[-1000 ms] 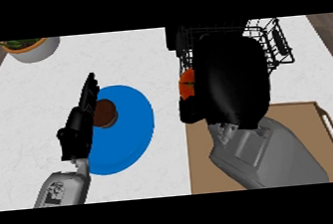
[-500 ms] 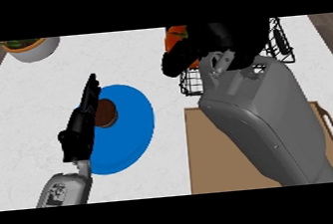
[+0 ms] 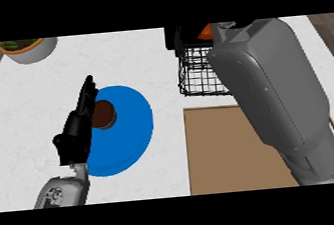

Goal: Pick the tomato from the tray and place it in the tiered basket

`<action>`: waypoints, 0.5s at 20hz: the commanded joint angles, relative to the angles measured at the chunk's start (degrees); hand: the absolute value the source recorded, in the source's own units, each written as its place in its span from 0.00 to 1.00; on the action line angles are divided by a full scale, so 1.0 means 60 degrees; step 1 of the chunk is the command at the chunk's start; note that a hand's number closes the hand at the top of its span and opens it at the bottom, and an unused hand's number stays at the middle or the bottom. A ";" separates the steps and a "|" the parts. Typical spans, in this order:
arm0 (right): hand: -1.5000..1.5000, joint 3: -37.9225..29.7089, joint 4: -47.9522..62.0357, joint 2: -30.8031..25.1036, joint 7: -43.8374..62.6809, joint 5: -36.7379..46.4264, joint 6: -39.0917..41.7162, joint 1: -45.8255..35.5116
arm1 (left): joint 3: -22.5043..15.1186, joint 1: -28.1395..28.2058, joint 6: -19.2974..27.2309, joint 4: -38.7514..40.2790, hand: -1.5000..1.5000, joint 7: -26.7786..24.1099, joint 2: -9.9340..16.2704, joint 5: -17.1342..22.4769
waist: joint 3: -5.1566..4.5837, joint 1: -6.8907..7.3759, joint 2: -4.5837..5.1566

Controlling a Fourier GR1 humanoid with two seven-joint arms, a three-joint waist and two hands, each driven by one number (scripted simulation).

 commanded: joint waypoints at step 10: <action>0.00 -0.1939 0.1468 0.0216 0.0380 0.0143 -0.2716 0.0652 | -0.0107 0.0060 -0.0044 -0.0423 0.50 0.0326 -0.0044 -0.0180 | 0.0014 0.0003 0.0002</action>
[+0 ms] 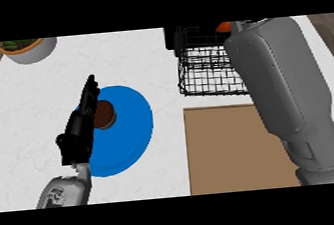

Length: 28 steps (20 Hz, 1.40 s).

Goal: Pick the tomato from the tray and place it in the tiered basket

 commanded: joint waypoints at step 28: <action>0.00 -0.4785 -1.0204 -0.0218 -0.0272 -0.4939 -0.1461 0.7339 | 0.0477 0.0367 0.0052 -0.0120 0.50 0.0058 0.0049 0.0073 | 0.0015 -0.0697 -0.0156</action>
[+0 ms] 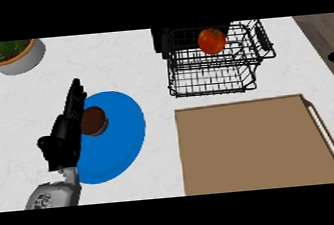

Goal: Pick the tomato from the tray and place it in the tiered basket

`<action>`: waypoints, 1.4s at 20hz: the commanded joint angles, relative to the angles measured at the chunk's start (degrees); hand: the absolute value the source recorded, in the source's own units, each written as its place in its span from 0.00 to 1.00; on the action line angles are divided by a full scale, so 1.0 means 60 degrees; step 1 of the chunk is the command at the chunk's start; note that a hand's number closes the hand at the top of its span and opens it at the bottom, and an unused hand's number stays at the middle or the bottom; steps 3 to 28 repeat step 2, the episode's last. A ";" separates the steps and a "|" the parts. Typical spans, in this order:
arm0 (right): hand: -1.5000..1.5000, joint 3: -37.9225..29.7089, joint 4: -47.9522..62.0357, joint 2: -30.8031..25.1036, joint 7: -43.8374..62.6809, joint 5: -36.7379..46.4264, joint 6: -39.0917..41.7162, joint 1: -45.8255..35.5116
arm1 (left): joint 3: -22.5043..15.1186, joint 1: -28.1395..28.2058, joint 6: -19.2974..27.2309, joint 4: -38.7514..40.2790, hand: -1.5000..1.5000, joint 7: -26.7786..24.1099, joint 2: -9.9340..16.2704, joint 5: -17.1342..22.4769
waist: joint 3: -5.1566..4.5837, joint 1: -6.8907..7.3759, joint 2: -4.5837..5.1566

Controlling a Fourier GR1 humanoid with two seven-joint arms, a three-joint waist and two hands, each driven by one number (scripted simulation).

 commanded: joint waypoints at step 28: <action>0.00 -0.1174 -0.3031 0.0252 -0.0210 -0.2433 0.1377 0.2571 | -0.0189 0.0086 0.0242 0.0250 0.50 -0.0343 -0.0305 -0.0213 | 0.0004 -0.0142 0.0001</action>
